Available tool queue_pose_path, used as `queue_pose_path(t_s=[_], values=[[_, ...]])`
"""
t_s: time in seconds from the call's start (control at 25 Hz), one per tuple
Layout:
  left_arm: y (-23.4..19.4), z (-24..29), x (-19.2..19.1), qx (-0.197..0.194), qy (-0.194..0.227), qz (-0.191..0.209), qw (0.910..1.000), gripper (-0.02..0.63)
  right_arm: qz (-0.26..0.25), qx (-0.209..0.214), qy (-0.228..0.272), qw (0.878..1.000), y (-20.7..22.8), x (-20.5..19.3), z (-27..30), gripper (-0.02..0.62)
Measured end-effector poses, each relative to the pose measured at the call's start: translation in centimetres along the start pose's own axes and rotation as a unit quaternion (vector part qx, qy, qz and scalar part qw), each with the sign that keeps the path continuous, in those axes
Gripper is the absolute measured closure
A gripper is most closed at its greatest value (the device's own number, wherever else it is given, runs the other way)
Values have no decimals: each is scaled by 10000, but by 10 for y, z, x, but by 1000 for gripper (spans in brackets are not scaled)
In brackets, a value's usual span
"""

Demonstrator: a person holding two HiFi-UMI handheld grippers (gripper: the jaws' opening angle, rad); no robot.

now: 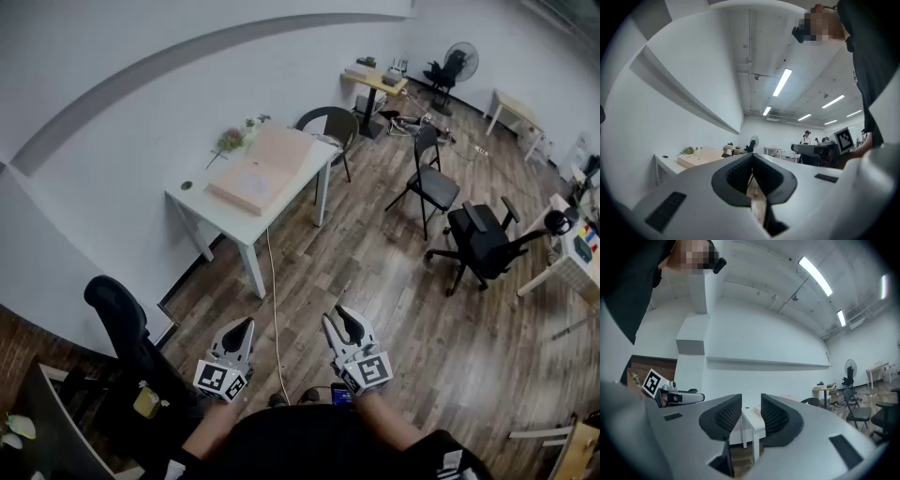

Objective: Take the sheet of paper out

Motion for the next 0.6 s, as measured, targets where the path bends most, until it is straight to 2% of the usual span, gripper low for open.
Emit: queue_pose_path(t_s=[0.08, 0.28, 0.6], values=[[7, 4, 2, -27, -1, -98, 9999, 603, -26, 1, 35, 10000, 3, 0, -3, 451], [16, 8, 2, -79, -34, -69, 9999, 603, -76, 118, 133, 9998, 9, -3, -11, 451], [30, 18, 9, 21, 35, -37, 10000, 603, -90, -92, 232, 9996, 44, 2, -28, 456]])
Point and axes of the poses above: the fingertips, and each gripper's own axes: z forward along the fingers, y to its right, x out of its top, the point moved 6 cm from there along -z, backward along the fingers, and after that the axes turned 4 degrees about -y, right-handed, at the moved point
